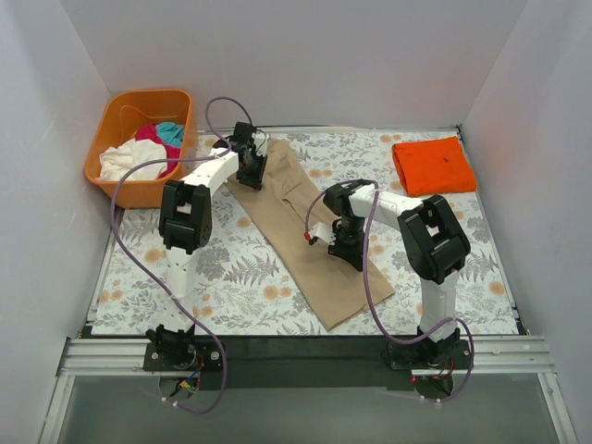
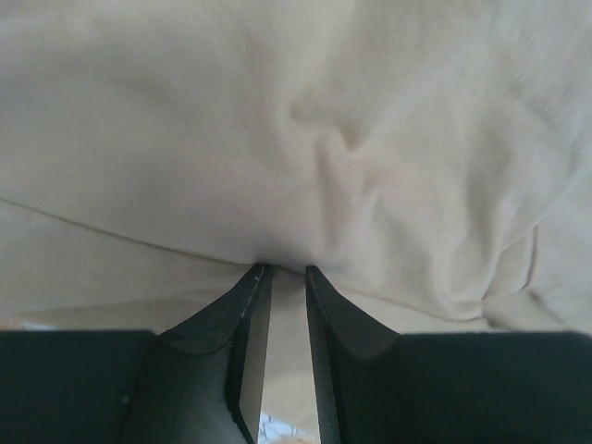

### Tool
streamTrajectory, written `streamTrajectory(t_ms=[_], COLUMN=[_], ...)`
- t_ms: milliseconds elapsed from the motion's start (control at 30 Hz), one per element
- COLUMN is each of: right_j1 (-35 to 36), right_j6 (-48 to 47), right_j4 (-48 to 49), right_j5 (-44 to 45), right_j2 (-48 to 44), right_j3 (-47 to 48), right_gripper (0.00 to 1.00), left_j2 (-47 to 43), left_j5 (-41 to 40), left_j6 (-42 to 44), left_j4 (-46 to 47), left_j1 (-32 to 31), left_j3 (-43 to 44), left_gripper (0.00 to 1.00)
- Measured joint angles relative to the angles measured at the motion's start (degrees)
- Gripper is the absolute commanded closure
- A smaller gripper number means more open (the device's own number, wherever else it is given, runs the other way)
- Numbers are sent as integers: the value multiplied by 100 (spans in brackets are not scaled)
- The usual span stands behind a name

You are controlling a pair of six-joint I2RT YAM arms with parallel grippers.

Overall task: Fold and stack the t-shirts
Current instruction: Fold the tshirt

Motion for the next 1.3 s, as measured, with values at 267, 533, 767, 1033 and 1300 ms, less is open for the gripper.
streamTrajectory(t_ms=[267, 533, 767, 1033, 1300], right_j1=[382, 846, 870, 859, 861], right_j6=[461, 1108, 1180, 1115, 1152], right_j4=[-627, -933, -295, 157, 612], right_j5=[-841, -1908, -2063, -1897, -1792], right_j2=[590, 1287, 726, -494, -11], right_j3=[616, 1543, 1196, 505, 9], right_gripper=[71, 67, 63, 67, 69], left_j2=[944, 1268, 1012, -282, -330], left_j5=[444, 861, 1049, 1008, 992], left_j6=[295, 603, 494, 350, 238], left_j4=[-76, 374, 614, 662, 673], left_j1=[-85, -310, -313, -284, -284], left_j3=[1502, 1906, 1711, 745, -39], left_gripper=[75, 73, 63, 67, 71])
